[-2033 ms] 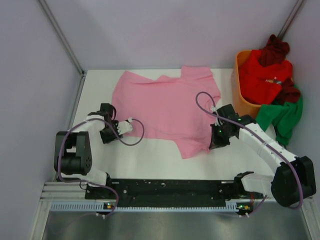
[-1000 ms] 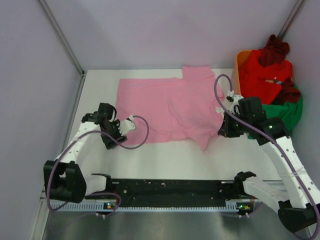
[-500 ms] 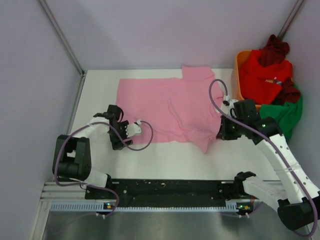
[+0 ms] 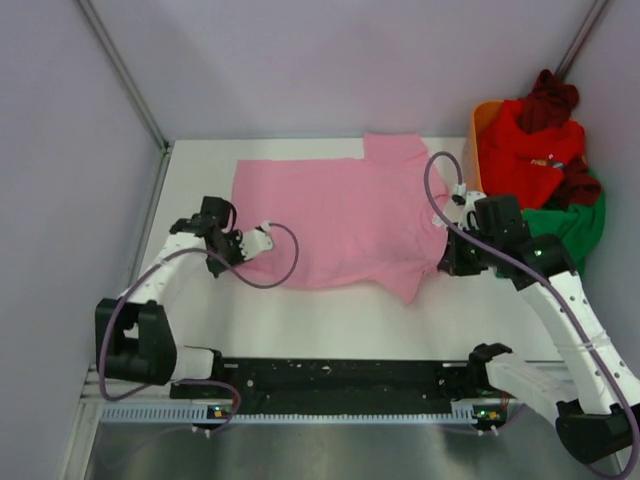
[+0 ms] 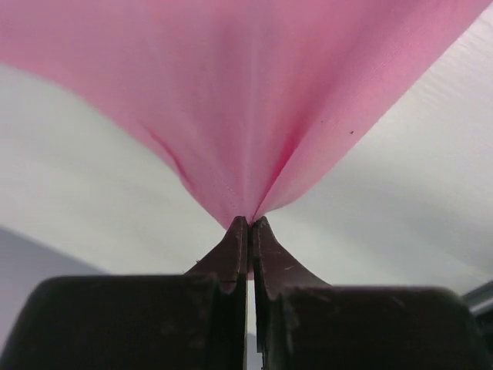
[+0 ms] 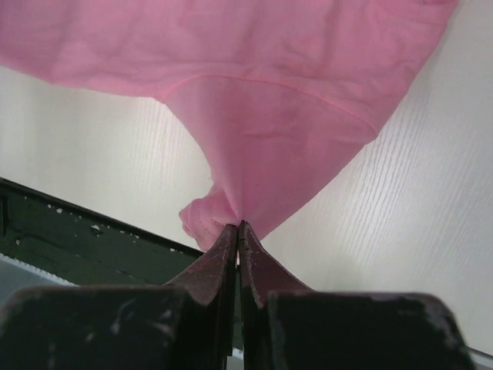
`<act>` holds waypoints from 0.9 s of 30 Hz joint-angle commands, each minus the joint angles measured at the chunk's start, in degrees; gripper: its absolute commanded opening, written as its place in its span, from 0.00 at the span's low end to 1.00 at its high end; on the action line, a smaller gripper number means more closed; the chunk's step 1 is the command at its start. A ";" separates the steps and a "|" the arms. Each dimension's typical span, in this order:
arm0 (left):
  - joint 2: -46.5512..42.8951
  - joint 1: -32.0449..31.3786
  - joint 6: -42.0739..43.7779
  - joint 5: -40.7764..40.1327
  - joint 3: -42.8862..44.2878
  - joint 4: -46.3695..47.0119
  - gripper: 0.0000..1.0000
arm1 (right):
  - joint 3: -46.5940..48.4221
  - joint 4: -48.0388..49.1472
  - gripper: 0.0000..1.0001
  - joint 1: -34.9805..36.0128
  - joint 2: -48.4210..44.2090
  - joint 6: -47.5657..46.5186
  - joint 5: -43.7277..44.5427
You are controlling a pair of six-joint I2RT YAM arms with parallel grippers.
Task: Fold and stack the t-shirts
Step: Grap the side of the flattened tshirt closest away from the robot with both arms
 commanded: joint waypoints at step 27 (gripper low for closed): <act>-3.66 5.53 -7.22 -0.16 7.59 -4.97 0.00 | -0.88 12.99 0.00 -0.74 11.57 -5.57 -0.55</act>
